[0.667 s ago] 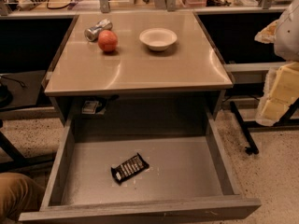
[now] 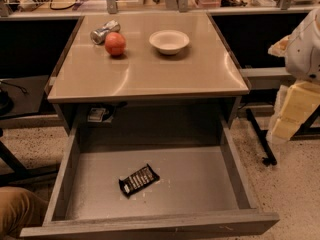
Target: Pick rxbar chocolate from top drawer and place on counter
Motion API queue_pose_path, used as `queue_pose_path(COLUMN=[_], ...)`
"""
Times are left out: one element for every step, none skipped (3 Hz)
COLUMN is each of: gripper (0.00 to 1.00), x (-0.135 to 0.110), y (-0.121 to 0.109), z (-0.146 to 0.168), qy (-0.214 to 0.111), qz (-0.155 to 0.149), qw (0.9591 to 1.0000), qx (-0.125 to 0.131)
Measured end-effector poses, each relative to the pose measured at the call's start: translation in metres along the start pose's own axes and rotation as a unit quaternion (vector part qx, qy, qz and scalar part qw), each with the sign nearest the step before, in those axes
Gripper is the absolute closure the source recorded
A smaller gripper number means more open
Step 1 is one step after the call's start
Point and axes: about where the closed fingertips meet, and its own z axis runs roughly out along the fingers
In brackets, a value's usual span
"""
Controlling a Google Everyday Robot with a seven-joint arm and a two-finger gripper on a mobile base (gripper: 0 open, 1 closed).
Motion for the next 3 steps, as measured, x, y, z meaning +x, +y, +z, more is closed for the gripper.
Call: queue_pose_path(gripper=[0.00,0.00,0.00], x=[-0.0021,-0.0022,-0.0114], y=[0.0132,0.0132,0.0168], z=[0.0452,0.0453,0.0551], qy=[-0.016,-0.016,-0.025], qz=[0.000,0.000,-0.010], qw=[0.9999,0.9999,0.9996], qx=[0.001,0.001,-0.001])
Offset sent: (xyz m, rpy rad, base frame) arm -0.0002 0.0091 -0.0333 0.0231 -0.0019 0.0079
